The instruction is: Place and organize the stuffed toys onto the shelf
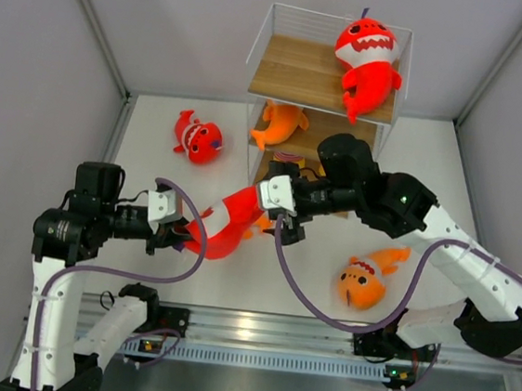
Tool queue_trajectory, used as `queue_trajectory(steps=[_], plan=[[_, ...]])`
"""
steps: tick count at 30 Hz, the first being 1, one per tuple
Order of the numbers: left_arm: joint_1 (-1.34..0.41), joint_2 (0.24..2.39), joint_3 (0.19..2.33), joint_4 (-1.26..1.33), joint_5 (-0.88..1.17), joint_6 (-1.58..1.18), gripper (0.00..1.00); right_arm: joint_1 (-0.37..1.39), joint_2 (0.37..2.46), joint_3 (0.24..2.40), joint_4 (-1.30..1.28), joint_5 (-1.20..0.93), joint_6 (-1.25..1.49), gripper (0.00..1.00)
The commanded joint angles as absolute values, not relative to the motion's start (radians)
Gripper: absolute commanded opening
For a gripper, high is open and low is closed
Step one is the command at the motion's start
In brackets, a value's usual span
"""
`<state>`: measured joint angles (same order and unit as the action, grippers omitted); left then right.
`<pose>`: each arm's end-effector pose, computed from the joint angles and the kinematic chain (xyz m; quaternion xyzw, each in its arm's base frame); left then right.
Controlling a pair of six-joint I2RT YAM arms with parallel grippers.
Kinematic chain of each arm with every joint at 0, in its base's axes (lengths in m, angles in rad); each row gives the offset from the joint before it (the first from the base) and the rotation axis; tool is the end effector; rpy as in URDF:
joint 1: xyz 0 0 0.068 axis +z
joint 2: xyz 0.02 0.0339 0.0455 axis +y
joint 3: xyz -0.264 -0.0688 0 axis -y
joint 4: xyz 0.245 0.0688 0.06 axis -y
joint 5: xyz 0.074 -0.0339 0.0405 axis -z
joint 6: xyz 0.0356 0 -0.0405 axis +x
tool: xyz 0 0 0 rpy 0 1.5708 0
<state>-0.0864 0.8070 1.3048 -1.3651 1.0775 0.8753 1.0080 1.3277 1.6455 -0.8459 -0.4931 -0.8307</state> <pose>0.0798 -0.0384 0.4046 0.5294 0.6327 -0.3310 0.4581 0.1252 0.2301 0.4502 -0.7424 0.4132 0.2536 0.4624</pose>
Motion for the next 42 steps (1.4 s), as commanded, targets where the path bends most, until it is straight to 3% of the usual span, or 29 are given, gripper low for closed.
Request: queue_trajectory(steps=[1, 4, 8, 13, 15, 16, 19, 20, 28, 34, 42], plan=[[-0.094, 0.796, 1.322, -1.509, 1.146, 0.913, 0.00, 1.029, 1.345, 1.678, -0.784, -0.456, -0.847, 0.89], [-0.094, 0.798, 1.325, -1.511, 1.154, 0.919, 0.00, 1.029, 1.373, 1.709, -0.796, -0.456, -0.854, 0.84], [-0.094, 0.801, 1.328, -1.511, 1.152, 0.936, 0.00, 1.029, 1.396, 1.743, -0.828, -0.479, -0.851, 0.52], [-0.094, 0.830, 1.325, -1.509, 1.128, 0.953, 0.00, 1.029, 1.368, 1.732, -0.847, -0.511, -0.850, 0.34], [-0.094, 0.848, 1.325, -1.509, 1.103, 0.953, 0.00, 1.029, 1.355, 1.736, -0.857, -0.515, -0.848, 0.12], [-0.094, 0.857, 1.328, -1.509, 1.092, 0.954, 0.00, 1.029, 1.348, 1.735, -0.857, -0.512, -0.836, 0.09], [-0.092, 0.887, 1.348, -1.478, 1.002, 0.901, 0.97, 1.029, 1.310, 1.730, -0.827, -0.451, -0.769, 0.06], [-0.092, 0.891, 1.357, -1.445, 0.965, 0.861, 0.99, 1.029, 1.298, 1.732, -0.775, -0.410, -0.737, 0.00], [-0.092, 0.847, 1.353, -1.200, 0.478, 0.525, 0.99, 1.029, 1.184, 1.767, -0.583, 0.063, -0.537, 0.00], [-0.092, 0.822, 1.336, -1.154, 0.422, 0.486, 0.99, 1.029, 1.222, 1.879, -0.485, 0.544, -0.503, 0.00], [-0.092, 0.831, 1.286, -1.144, 0.465, 0.491, 0.99, 1.029, 1.391, 2.063, -0.367, 0.968, -0.633, 0.00]])
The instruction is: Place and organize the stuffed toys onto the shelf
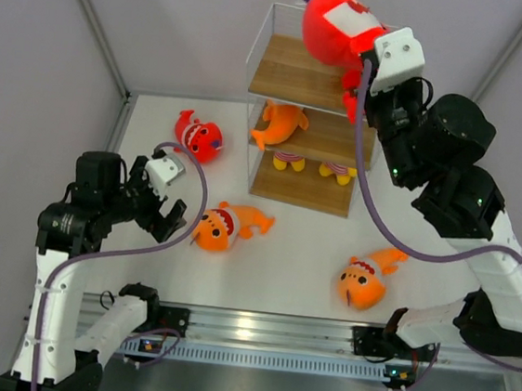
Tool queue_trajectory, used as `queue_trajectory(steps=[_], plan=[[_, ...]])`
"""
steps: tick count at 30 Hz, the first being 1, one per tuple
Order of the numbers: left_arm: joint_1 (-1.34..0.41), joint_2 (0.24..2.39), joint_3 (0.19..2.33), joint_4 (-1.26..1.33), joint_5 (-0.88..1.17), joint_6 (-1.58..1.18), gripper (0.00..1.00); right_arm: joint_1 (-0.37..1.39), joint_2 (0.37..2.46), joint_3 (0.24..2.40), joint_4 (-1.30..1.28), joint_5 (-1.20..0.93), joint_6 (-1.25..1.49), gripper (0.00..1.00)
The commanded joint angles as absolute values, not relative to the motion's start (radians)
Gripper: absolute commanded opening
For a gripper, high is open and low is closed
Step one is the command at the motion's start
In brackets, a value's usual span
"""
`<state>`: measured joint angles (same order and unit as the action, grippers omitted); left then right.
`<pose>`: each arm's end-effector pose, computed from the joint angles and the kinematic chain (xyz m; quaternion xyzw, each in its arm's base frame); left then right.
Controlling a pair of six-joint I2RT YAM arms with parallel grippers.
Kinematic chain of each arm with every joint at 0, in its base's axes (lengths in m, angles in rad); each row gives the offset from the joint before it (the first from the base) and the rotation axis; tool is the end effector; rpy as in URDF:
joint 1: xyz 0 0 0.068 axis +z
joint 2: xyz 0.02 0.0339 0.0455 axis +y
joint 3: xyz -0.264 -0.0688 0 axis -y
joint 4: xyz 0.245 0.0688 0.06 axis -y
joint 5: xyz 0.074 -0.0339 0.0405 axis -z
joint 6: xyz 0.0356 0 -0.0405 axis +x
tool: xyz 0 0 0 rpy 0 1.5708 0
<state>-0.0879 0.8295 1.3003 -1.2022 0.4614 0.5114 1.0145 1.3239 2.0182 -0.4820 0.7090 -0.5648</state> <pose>0.1098 -0.0256 0.4021 0.3514 0.8219 -0.1208 0.4317 0.1275 0.1611 0.5937 -0.2282 0.6066 -0.0499 0.7599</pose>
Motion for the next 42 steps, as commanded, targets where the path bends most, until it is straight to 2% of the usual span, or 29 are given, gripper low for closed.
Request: queue_trajectory(steps=[1, 6, 13, 20, 25, 28, 29, 31, 32, 38, 42], plan=[[-0.092, 0.833, 1.282, -1.144, 0.468, 0.492, 0.99, 1.029, 1.413, 2.078, -0.361, 1.012, -0.667, 0.00], [-0.092, 0.831, 1.270, -1.144, 0.485, 0.500, 0.99, 1.029, 1.552, 2.178, -0.348, 1.066, -0.722, 0.00], [-0.092, 0.821, 1.250, -1.144, 0.494, 0.506, 0.99, 1.029, 1.664, 2.209, -0.272, 1.152, -0.802, 0.00], [-0.092, 0.816, 1.236, -1.144, 0.503, 0.508, 0.99, 1.022, 1.773, 2.301, -0.351, 1.187, -0.787, 0.00], [-0.092, 0.815, 1.230, -1.143, 0.506, 0.511, 0.99, 1.022, 1.786, 2.316, -0.431, 1.131, -0.715, 0.02], [-0.092, 0.815, 1.229, -1.143, 0.509, 0.508, 0.99, 1.023, 1.778, 2.322, -0.521, 1.047, -0.634, 0.40], [-0.091, 0.813, 1.229, -1.144, 0.509, 0.508, 0.99, 1.022, 1.773, 2.321, -0.541, 1.023, -0.614, 0.60], [-0.092, 0.813, 1.227, -1.144, 0.508, 0.509, 0.99, 1.022, 1.756, 2.315, -0.586, 0.970, -0.569, 0.70], [-0.092, 0.815, 1.226, -1.143, 0.508, 0.511, 0.98, 1.022, 1.752, 2.310, -0.600, 0.957, -0.560, 0.79], [-0.092, 0.821, 1.216, -1.143, 0.509, 0.515, 0.98, 1.023, 1.674, 2.263, -0.641, 0.818, -0.494, 0.98], [-0.092, 0.822, 1.213, -1.144, 0.512, 0.518, 0.99, 1.023, 1.595, 2.218, -0.663, 0.697, -0.468, 0.99]])
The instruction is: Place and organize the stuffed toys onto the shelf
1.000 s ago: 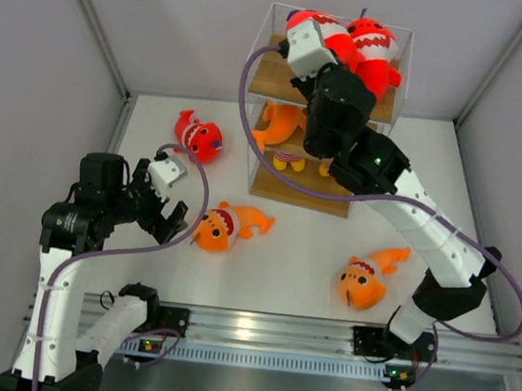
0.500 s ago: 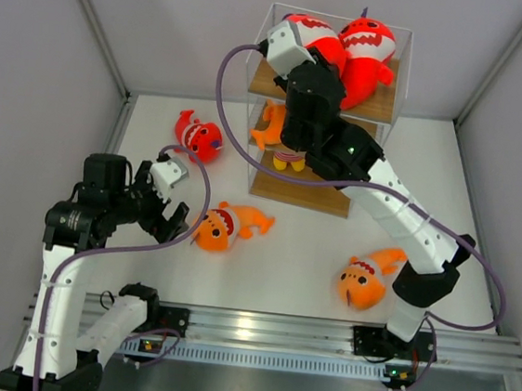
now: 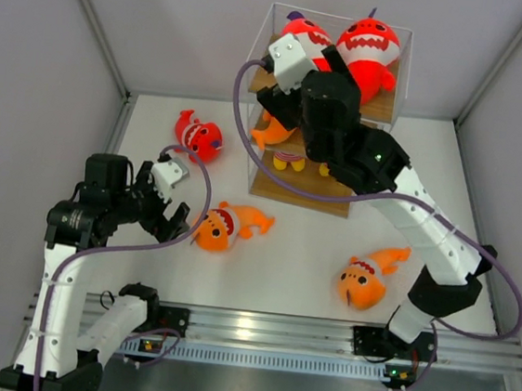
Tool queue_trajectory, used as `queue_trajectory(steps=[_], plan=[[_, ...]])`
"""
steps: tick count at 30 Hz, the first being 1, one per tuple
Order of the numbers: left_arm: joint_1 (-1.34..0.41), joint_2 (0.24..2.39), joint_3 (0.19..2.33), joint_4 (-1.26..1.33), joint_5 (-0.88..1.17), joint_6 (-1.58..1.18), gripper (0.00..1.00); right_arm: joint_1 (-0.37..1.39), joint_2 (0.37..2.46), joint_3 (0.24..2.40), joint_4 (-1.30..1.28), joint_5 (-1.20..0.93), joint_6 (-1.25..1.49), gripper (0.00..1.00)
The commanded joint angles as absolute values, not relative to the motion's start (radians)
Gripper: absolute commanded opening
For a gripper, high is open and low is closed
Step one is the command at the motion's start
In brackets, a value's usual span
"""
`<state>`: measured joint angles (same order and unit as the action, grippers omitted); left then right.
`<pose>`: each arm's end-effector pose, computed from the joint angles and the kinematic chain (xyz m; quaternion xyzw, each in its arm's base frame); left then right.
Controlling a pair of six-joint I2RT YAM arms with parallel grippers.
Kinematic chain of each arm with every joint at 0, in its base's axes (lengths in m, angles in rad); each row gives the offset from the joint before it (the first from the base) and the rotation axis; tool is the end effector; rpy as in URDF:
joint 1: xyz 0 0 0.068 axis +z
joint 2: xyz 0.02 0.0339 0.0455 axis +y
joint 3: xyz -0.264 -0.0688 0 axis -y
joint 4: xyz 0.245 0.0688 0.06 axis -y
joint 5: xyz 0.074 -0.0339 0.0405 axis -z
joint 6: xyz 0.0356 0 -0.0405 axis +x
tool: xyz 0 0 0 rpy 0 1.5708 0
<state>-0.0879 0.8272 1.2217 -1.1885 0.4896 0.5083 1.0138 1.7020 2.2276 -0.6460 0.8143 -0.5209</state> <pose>0.1164 -0.0271 0.3822 0.3515 0.8314 -0.1427 0.4061 0.1986 0.2699 0.5382 -0.2880 0.6770 -0.1388 0.6630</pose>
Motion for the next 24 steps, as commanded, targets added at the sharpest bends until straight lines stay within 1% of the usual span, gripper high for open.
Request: queue_trajectory(steps=[1, 3, 6, 7, 9, 11, 12, 13, 14, 15, 16, 17, 19, 23, 24], plan=[[-0.092, 0.821, 1.215, -1.144, 0.512, 0.518, 0.99, 1.023, 1.580, 2.208, -0.660, 0.646, -0.463, 0.99], [-0.091, 0.822, 1.212, -1.143, 0.514, 0.522, 0.99, 1.023, 1.528, 2.172, -0.657, 0.577, -0.460, 0.99], [-0.092, 0.827, 1.207, -1.143, 0.518, 0.522, 0.99, 1.025, 1.445, 2.114, -0.617, 0.390, -0.448, 0.99], [-0.092, 0.825, 1.207, -1.144, 0.520, 0.523, 0.98, 1.025, 1.424, 2.100, -0.605, 0.358, -0.445, 0.99], [-0.092, 0.824, 1.204, -1.143, 0.520, 0.523, 0.98, 1.023, 1.363, 2.065, -0.551, 0.330, -0.427, 0.99], [-0.091, 0.821, 1.203, -1.143, 0.522, 0.523, 0.99, 1.014, 1.324, 2.046, -0.508, 0.376, -0.414, 0.99], [-0.092, 0.821, 1.203, -1.144, 0.522, 0.523, 0.99, 1.006, 1.322, 2.048, -0.482, 0.411, -0.407, 0.95], [-0.092, 0.819, 1.203, -1.144, 0.525, 0.522, 0.99, 0.970, 1.324, 2.062, -0.473, 0.473, -0.402, 0.88], [-0.092, 0.818, 1.203, -1.143, 0.525, 0.523, 0.99, 0.942, 1.337, 2.075, -0.474, 0.489, -0.396, 0.75], [-0.092, 0.818, 1.201, -1.144, 0.526, 0.523, 0.99, 0.911, 1.353, 2.095, -0.488, 0.476, -0.370, 0.71], [-0.092, 0.815, 1.201, -1.144, 0.532, 0.523, 0.99, 0.837, 1.370, 2.146, -0.535, 0.456, -0.351, 0.68], [-0.092, 0.816, 1.203, -1.144, 0.532, 0.523, 0.99, 0.798, 1.409, 2.173, -0.558, 0.436, -0.333, 0.66], [-0.092, 0.816, 1.203, -1.143, 0.535, 0.520, 0.99, 0.718, 1.445, 2.209, -0.603, 0.411, -0.310, 0.66], [-0.092, 0.808, 1.201, -1.144, 0.534, 0.517, 0.98, 0.663, 1.529, 2.243, -0.656, 0.414, -0.310, 0.74], [-0.092, 0.808, 1.201, -1.144, 0.532, 0.517, 0.99, 0.654, 1.535, 2.244, -0.663, 0.394, -0.293, 0.75]])
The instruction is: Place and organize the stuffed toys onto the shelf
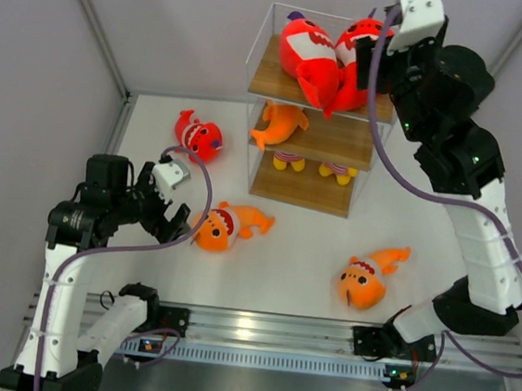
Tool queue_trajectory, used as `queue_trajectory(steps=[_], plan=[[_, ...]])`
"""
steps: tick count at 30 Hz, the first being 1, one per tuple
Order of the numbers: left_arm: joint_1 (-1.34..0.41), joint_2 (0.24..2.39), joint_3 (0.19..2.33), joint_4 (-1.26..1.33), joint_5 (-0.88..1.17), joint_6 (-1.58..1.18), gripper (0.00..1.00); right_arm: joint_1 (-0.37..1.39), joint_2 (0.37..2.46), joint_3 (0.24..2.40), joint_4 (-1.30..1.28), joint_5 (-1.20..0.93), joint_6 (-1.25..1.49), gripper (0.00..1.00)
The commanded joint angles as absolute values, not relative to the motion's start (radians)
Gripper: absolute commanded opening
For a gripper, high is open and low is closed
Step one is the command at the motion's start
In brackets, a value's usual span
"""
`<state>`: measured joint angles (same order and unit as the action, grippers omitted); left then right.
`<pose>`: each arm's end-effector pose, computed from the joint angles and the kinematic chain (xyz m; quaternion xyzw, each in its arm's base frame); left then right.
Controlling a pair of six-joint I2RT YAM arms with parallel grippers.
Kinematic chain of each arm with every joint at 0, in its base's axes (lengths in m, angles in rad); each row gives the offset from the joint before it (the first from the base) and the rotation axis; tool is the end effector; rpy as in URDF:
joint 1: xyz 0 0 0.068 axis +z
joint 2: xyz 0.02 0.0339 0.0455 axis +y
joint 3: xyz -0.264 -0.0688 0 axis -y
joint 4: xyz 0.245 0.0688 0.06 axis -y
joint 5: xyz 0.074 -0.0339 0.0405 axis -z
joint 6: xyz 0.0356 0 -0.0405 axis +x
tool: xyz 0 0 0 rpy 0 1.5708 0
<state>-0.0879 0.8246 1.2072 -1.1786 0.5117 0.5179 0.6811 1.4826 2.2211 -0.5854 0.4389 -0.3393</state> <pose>0.1172 -0.0278 0.3794 0.3584 0.8265 -0.1509 0.4071 0.1979 0.1409 0.6020 -0.1661 0.6351 -0.0136 0.7542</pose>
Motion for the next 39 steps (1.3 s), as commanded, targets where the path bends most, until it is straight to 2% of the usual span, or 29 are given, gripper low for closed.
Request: queue_trajectory(steps=[1, 7, 9, 12, 14, 16, 28, 39], plan=[[-0.092, 0.807, 1.201, -1.144, 0.534, 0.517, 0.99, 0.635, 1.543, 2.235, -0.667, 0.387, -0.284, 0.75], [-0.092, 0.808, 1.201, -1.143, 0.528, 0.520, 0.99, 0.618, 1.597, 2.227, -0.678, 0.382, -0.270, 0.74], [-0.092, 0.808, 1.201, -1.144, 0.526, 0.518, 0.99, 0.618, 1.617, 2.227, -0.683, 0.396, -0.290, 0.67], [-0.092, 0.807, 1.200, -1.143, 0.528, 0.520, 0.98, 0.618, 1.618, 2.218, -0.674, 0.352, -0.316, 0.51], [-0.092, 0.808, 1.197, -1.143, 0.528, 0.522, 0.98, 0.618, 1.599, 2.197, -0.655, 0.342, -0.316, 0.32], [-0.092, 0.807, 1.193, -1.143, 0.531, 0.523, 0.99, 0.620, 1.582, 2.180, -0.620, 0.354, -0.324, 0.19], [-0.092, 0.808, 1.184, -1.143, 0.528, 0.537, 0.99, 0.626, 1.566, 2.258, -0.632, 0.394, -0.526, 0.11], [-0.092, 0.824, 1.180, -1.135, 0.532, 0.538, 0.99, 0.704, 1.560, 2.192, -0.580, 0.630, -0.793, 0.11]])
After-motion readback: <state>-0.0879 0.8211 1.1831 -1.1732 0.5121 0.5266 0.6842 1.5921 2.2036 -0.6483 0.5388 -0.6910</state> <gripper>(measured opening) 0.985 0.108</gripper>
